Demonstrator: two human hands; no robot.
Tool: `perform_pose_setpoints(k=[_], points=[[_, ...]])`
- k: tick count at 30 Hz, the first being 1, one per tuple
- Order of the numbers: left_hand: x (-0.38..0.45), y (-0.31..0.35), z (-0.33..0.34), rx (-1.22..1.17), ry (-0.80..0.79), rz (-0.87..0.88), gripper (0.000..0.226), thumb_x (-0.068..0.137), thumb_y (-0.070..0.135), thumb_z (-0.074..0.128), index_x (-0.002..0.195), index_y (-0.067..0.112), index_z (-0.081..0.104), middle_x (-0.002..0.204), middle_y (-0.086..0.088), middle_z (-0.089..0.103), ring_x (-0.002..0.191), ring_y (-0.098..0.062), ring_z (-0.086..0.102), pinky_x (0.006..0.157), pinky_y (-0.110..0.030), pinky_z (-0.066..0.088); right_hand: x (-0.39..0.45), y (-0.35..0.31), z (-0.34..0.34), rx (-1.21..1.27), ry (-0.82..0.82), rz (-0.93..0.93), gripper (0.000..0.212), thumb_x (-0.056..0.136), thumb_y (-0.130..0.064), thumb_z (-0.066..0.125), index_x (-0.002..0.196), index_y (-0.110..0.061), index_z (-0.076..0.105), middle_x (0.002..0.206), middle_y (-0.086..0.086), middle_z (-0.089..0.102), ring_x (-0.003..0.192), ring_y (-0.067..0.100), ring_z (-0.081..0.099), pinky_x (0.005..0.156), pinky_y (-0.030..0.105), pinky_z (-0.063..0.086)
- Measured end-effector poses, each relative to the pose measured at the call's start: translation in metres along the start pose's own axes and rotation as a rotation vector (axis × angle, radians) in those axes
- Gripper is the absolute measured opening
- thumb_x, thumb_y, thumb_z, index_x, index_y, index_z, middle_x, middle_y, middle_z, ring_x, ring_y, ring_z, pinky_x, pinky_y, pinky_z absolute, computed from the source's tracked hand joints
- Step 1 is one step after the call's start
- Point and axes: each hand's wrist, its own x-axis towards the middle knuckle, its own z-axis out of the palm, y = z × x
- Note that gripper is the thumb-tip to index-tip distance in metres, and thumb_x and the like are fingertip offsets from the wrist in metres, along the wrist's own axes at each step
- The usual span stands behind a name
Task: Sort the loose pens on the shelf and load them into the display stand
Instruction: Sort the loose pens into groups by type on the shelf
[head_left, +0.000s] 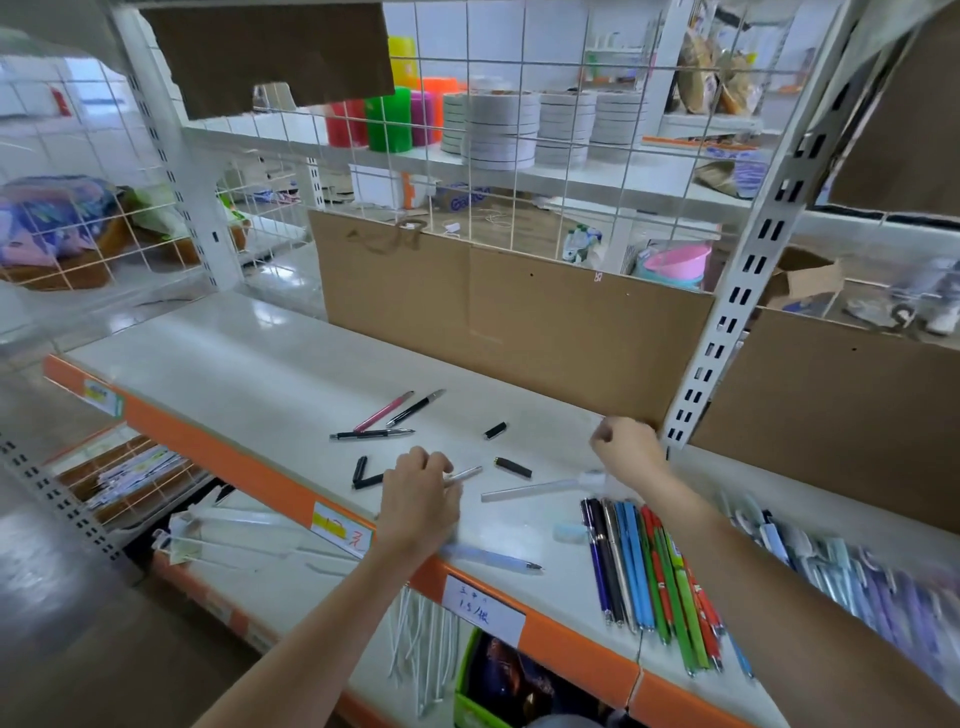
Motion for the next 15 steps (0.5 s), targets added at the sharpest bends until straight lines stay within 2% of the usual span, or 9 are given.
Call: perform_pose_setpoints(k=[2, 5, 8, 10, 13, 15], points=[[0.000, 0.001, 0.002, 0.026, -0.013, 0.018, 0.024, 0.096, 0.033, 0.043, 0.112, 0.020, 0.055, 0.105, 0.003, 0.051, 0.096, -0.013, 0.044, 0.088, -0.027, 0.037, 0.014, 0.000, 0.004, -0.020, 0.047, 0.037, 0.025, 0.096, -0.013, 0.046, 0.113, -0.004, 0.062, 0.114, 0.017, 0.063, 0.106, 0.031, 0.057, 0.077, 0.030, 0.043], [0.000, 0.001, 0.003, 0.051, -0.023, 0.055, 0.020, 0.098, 0.030, 0.041, 0.110, 0.021, 0.054, 0.106, 0.005, 0.052, 0.096, -0.011, 0.044, 0.088, -0.024, 0.036, 0.035, 0.003, 0.013, -0.120, 0.083, 0.026, 0.036, 0.098, -0.022, 0.047, 0.127, -0.001, 0.049, 0.133, 0.019, 0.049, 0.125, 0.032, 0.041, 0.090, 0.033, 0.042], [0.000, 0.000, 0.003, 0.048, -0.007, 0.110, 0.016, 0.099, 0.029, 0.039, 0.107, 0.022, 0.052, 0.103, 0.008, 0.052, 0.094, -0.011, 0.043, 0.086, -0.024, 0.034, 0.044, 0.003, 0.016, -0.183, -0.020, 0.107, 0.038, 0.099, -0.023, 0.045, 0.135, -0.012, 0.046, 0.145, 0.010, 0.036, 0.135, 0.027, 0.031, 0.101, 0.038, 0.040], [0.000, 0.000, 0.002, 0.012, 0.004, 0.151, 0.015, 0.099, 0.028, 0.038, 0.106, 0.021, 0.050, 0.100, 0.007, 0.052, 0.091, -0.012, 0.044, 0.083, -0.024, 0.033, 0.043, 0.003, 0.017, -0.196, -0.035, 0.089, 0.033, 0.099, -0.021, 0.045, 0.131, -0.014, 0.048, 0.142, 0.008, 0.039, 0.132, 0.026, 0.034, 0.097, 0.034, 0.041], [-0.003, 0.000, 0.002, -0.080, 0.031, 0.189, 0.016, 0.100, 0.028, 0.036, 0.103, 0.020, 0.050, 0.090, 0.006, 0.053, 0.080, -0.012, 0.047, 0.070, -0.023, 0.037, 0.028, 0.001, 0.018, -0.162, 0.046, -0.064, 0.028, 0.098, -0.020, 0.044, 0.123, -0.010, 0.053, 0.130, 0.012, 0.051, 0.125, 0.027, 0.038, 0.094, 0.033, 0.038], [-0.006, 0.000, 0.001, -0.143, 0.050, 0.209, 0.016, 0.100, 0.031, 0.037, 0.101, 0.022, 0.050, 0.086, 0.008, 0.053, 0.073, -0.012, 0.050, 0.061, -0.025, 0.042, 0.011, -0.004, 0.016, 0.081, 0.028, -0.139, 0.025, 0.098, -0.021, 0.044, 0.118, -0.012, 0.058, 0.121, 0.010, 0.057, 0.116, 0.025, 0.047, 0.095, 0.034, 0.041]])
